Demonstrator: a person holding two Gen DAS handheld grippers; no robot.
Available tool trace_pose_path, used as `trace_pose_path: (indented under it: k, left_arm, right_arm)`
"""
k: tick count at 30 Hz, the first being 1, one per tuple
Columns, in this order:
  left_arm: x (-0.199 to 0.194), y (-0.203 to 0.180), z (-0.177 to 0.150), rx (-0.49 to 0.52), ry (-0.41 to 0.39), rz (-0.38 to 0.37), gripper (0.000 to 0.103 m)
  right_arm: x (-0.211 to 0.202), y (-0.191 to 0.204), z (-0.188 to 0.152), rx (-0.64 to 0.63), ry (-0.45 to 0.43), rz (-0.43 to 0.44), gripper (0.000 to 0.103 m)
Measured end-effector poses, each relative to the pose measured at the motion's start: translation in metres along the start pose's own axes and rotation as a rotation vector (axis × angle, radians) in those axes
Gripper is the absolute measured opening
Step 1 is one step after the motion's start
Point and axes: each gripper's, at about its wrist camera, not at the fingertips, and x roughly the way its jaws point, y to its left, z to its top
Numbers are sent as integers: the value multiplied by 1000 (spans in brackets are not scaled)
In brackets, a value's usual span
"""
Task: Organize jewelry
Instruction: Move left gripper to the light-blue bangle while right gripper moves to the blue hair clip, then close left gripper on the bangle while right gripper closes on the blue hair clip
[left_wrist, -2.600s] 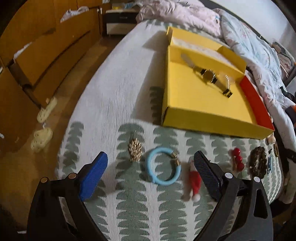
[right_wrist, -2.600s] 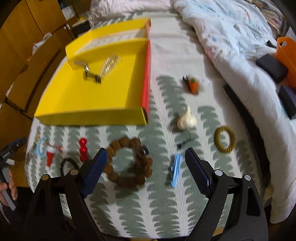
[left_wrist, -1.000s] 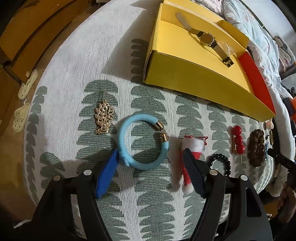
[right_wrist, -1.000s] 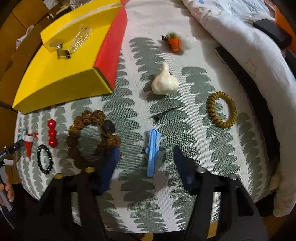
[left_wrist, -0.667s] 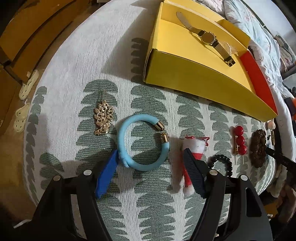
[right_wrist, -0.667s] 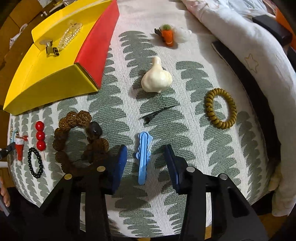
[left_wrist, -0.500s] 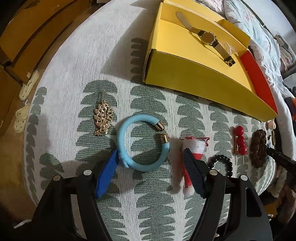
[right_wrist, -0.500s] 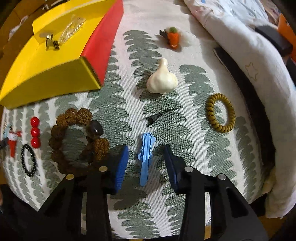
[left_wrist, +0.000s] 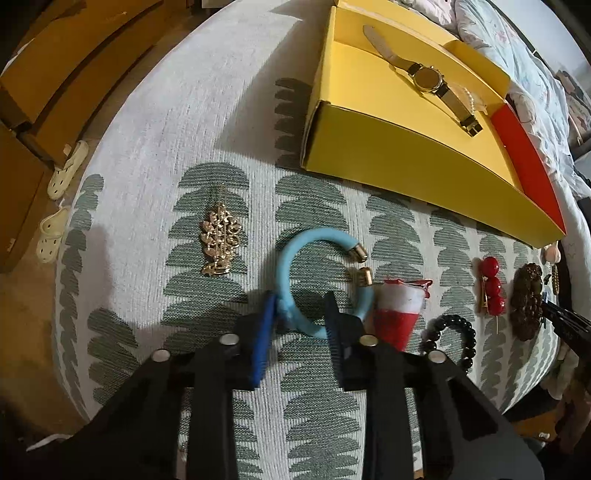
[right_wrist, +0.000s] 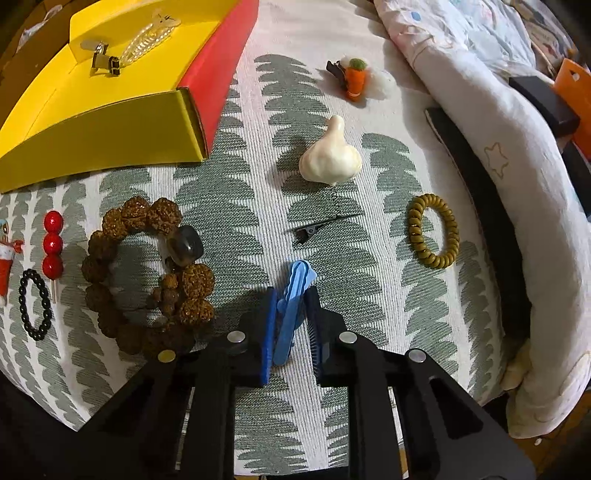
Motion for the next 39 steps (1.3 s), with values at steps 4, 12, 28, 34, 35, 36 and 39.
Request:
trace_pose_path:
  k: [4, 12, 28, 34, 35, 36, 39]
  left_arm:
    - [1, 3, 0, -5, -4, -4, 16]
    - [-8, 0, -2, -7, -20, -27, 13]
    - [-40, 1, -6, 7, -101, -62, 13]
    - [-56, -7, 3, -5, -141, -104, 13]
    - [-62, -12, 5, 2, -152, -120, 13]
    - [-67, -14, 4, 7, -158, -132, 13]
    - [-82, -31, 14, 27, -188, -153, 13]
  right_arm:
    - [1, 1, -2, 0, -1, 0, 16]
    - [-4, -22, -1, 12, 0, 10, 16]
    - [-39, -46, 3, 70, -65, 65, 16]
    - [-68, -31, 19, 58, -128, 115, 16]
    - [-75, -27, 24, 55, -147, 127, 16]
    - [-82, -23, 31, 47, -163, 139, 16]
    - [-100, -7, 48, 32, -204, 173, 16]
